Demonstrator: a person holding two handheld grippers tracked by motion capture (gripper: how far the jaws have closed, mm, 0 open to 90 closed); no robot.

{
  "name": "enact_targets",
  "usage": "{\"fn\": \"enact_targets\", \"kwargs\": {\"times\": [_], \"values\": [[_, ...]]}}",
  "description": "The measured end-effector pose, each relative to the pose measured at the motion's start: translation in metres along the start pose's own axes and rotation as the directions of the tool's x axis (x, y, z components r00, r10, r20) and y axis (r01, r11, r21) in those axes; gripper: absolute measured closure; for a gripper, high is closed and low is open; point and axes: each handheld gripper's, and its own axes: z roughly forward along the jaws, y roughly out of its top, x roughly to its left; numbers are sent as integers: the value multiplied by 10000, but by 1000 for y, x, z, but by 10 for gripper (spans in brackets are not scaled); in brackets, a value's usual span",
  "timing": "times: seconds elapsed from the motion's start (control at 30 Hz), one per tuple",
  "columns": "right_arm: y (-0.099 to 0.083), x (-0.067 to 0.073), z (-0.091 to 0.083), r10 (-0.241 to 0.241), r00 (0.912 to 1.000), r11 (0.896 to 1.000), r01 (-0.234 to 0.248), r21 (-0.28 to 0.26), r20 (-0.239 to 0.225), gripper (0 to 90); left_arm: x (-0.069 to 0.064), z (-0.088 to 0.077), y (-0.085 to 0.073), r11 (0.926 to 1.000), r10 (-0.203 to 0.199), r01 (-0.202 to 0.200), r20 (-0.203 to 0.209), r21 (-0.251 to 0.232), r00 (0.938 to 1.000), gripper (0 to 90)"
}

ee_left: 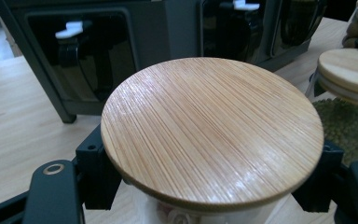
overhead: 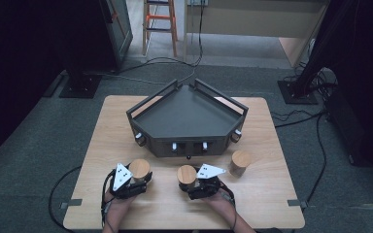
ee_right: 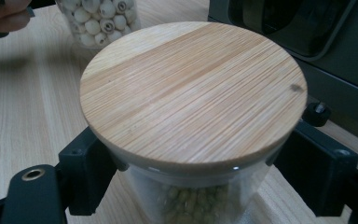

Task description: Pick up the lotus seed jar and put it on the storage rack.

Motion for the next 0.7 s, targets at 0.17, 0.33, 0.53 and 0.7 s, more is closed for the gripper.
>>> {"fn": "enact_targets", "kwargs": {"times": [0.17, 0.33, 0.53, 0.7], "values": [[0, 0, 0, 3, 10000, 10000, -3, -1, -3, 180, -1, 2, 8, 10000, -6, 5, 64, 92, 10000, 249], [0, 0, 0, 10, 10000, 10000, -10, -10, 0, 180, -1, 3, 13, 9999, 84, -85, 128, 70, 9999, 249], [0, 0, 0, 10, 10000, 10000, -10, -13, -5, 180, 1, 4, 20, 9998, 8, -10, 74, 184, 10000, 250], [0, 0, 0, 8, 10000, 10000, -8, -11, -5, 180, 3, 4, 24, 9999, 26, -28, 111, 169, 9999, 250]]}}
